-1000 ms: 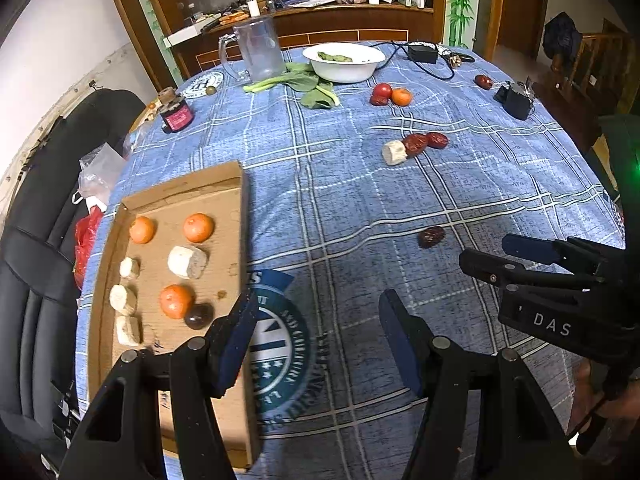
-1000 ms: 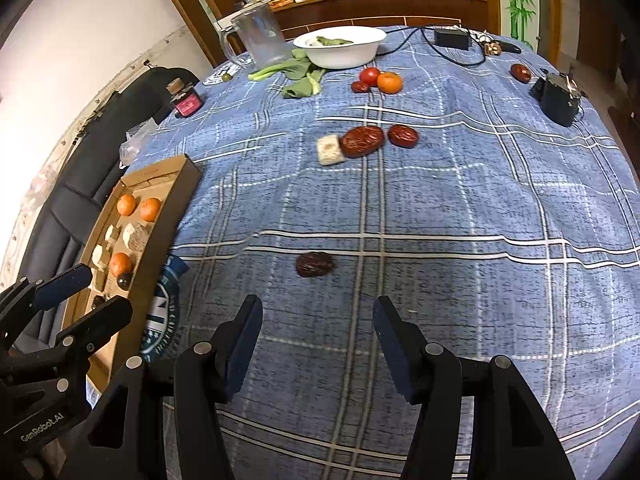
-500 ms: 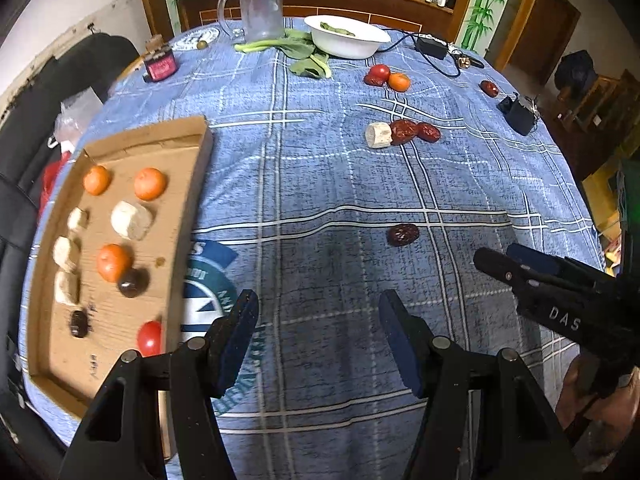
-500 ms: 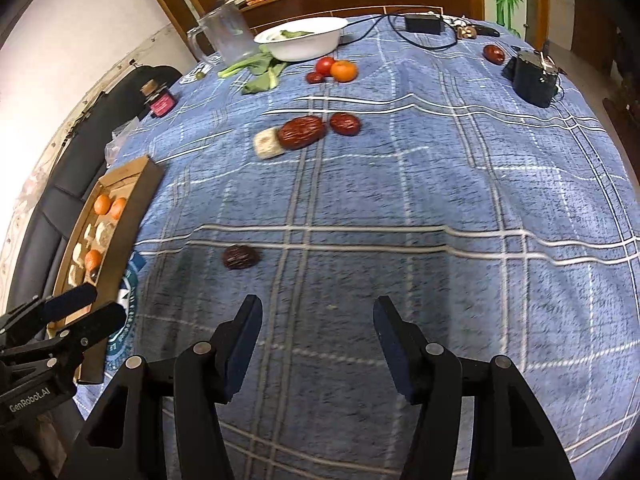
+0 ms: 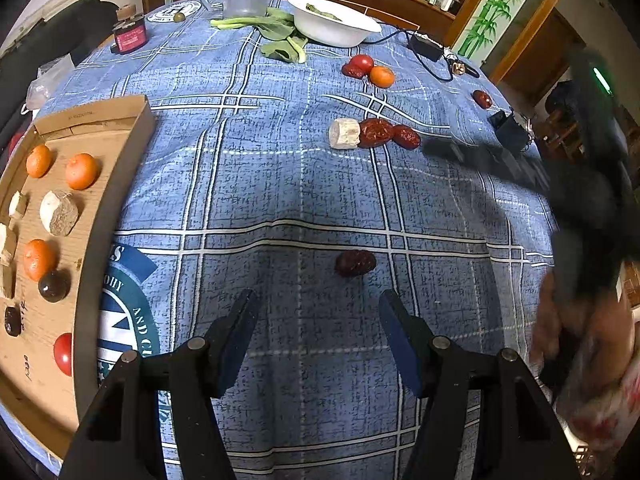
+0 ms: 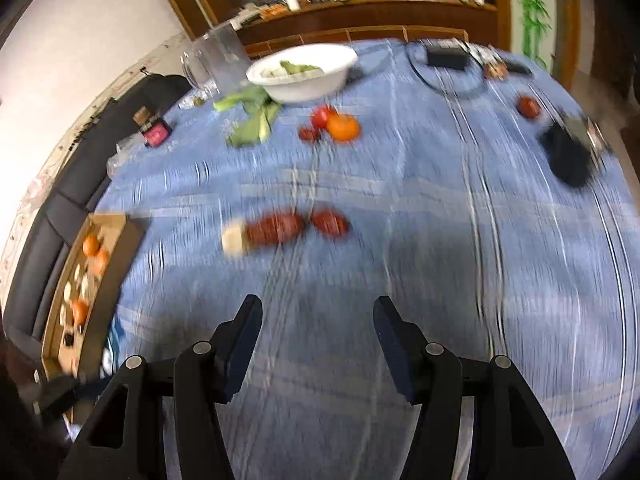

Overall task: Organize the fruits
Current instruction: 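Move both tools back to the remaining date and beige piece, then grasp a dark date with the left tool while the right tool grasps a beige piece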

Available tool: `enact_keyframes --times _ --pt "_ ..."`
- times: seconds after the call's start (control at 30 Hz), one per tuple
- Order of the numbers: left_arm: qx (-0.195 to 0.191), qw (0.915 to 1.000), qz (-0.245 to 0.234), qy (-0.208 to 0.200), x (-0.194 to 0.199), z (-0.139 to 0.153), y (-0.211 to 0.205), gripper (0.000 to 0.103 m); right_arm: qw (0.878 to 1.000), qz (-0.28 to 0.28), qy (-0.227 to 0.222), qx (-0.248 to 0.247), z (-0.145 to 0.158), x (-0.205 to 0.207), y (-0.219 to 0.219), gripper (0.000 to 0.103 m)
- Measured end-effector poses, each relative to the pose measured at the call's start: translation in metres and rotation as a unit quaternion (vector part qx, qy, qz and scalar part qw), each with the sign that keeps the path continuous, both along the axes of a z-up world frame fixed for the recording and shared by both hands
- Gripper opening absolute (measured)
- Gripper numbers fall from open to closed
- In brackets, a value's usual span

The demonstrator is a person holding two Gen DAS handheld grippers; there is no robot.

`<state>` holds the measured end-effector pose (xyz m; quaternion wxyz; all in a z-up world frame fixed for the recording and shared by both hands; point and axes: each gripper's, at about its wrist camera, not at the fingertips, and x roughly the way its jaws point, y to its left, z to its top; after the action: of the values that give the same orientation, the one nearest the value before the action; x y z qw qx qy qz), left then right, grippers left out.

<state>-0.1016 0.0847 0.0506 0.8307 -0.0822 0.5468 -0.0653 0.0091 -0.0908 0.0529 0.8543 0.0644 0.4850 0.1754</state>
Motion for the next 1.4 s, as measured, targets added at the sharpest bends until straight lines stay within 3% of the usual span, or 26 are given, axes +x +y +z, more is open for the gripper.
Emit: enact_keyframes --times 0.17,0.3,0.37,0.5,0.67,0.77,1.17,1.23,1.27,1.3,1.4 --pt "0.002 0.9999 0.012 0.004 -0.003 -0.001 0.006 0.061 0.998 0.030 -0.013 -0.054 -0.003 0.050 0.038 0.062" --pt "0.000 0.9997 0.023 0.004 -0.003 0.000 0.016 0.062 0.993 0.070 0.003 -0.091 -0.018 0.052 0.058 0.062" --pt "-0.004 0.9996 0.028 0.003 -0.001 0.001 0.021 0.062 0.992 0.086 0.005 -0.088 -0.015 0.038 0.056 0.062" --pt "-0.012 0.9993 0.034 -0.005 0.002 0.004 0.030 0.062 0.991 0.122 0.045 -0.027 -0.005 -0.010 0.027 0.062" --pt "-0.018 0.9994 0.028 -0.001 0.005 0.001 0.032 0.061 0.997 0.045 0.052 -0.024 -0.007 -0.040 -0.032 0.062" --pt "-0.019 0.9997 0.016 0.006 0.006 -0.003 0.025 0.061 0.998 0.007 0.068 0.009 -0.013 -0.043 -0.051 0.062" --pt "-0.017 0.9977 -0.063 -0.017 0.020 -0.018 -0.017 0.061 0.999 0.028 0.027 0.008 -0.004 -0.032 -0.007 0.062" --pt "-0.015 0.9969 -0.075 -0.018 0.025 -0.021 -0.023 0.049 0.999 0.039 0.018 0.003 -0.002 -0.026 0.004 0.062" --pt "-0.013 0.9967 -0.079 -0.014 0.026 -0.023 -0.025 0.032 0.999 0.043 0.015 0.002 -0.002 -0.022 0.009 0.062" --pt "-0.011 0.9965 -0.083 -0.008 0.029 -0.026 -0.028 0.026 0.999 0.046 0.015 0.003 -0.002 -0.017 0.014 0.062" --pt "-0.013 0.9967 -0.080 -0.012 0.029 -0.026 -0.026 0.026 0.999 0.046 0.022 0.005 -0.008 -0.006 0.024 0.062"
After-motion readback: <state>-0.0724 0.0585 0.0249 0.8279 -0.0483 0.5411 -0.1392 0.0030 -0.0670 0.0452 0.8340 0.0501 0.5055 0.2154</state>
